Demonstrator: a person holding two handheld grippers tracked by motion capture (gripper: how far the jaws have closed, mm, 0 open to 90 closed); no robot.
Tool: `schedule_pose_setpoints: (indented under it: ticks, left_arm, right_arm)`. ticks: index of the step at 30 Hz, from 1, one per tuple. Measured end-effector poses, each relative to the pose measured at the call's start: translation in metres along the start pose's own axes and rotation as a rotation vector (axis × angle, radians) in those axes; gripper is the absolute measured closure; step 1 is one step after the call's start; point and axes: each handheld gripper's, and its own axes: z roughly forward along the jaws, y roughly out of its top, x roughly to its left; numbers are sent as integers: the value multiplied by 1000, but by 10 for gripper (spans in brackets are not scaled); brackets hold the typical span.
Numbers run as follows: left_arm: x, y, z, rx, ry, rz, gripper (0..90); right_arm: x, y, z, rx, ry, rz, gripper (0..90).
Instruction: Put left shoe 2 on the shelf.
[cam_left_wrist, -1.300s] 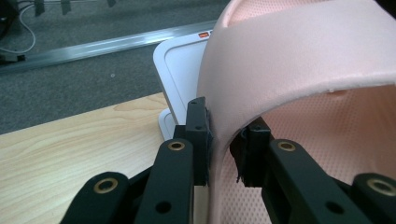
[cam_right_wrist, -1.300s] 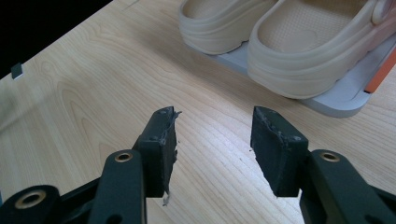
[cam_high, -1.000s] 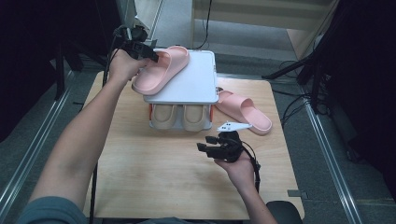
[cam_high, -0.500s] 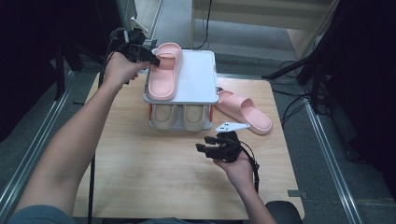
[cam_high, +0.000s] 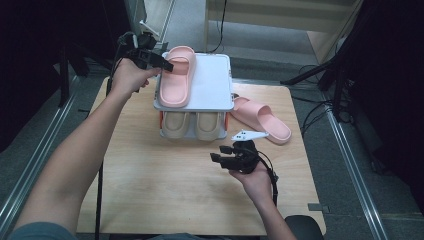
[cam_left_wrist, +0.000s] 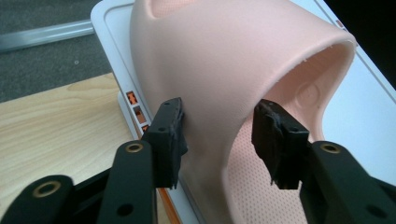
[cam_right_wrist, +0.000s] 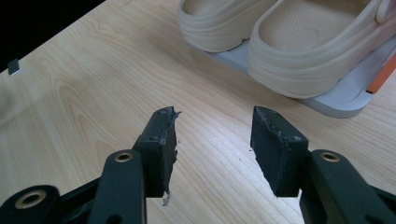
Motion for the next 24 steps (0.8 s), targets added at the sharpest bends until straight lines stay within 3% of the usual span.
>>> schedule_pose_setpoints:
  ticks: [6, 13, 24]
  left_arm:
    - [0, -2, -13, -32, -15, 10, 448]
    - [2, -10, -35, -38, -24, 36, 425]
    - [16, -42, -59, -72, -40, 58, 396]
  right_arm:
    - [-4, 1, -5, -14, -13, 7, 507]
    - [-18, 3, -15, -32, -43, 25, 509]
    - [-45, 4, -31, -50, -114, 40, 526]
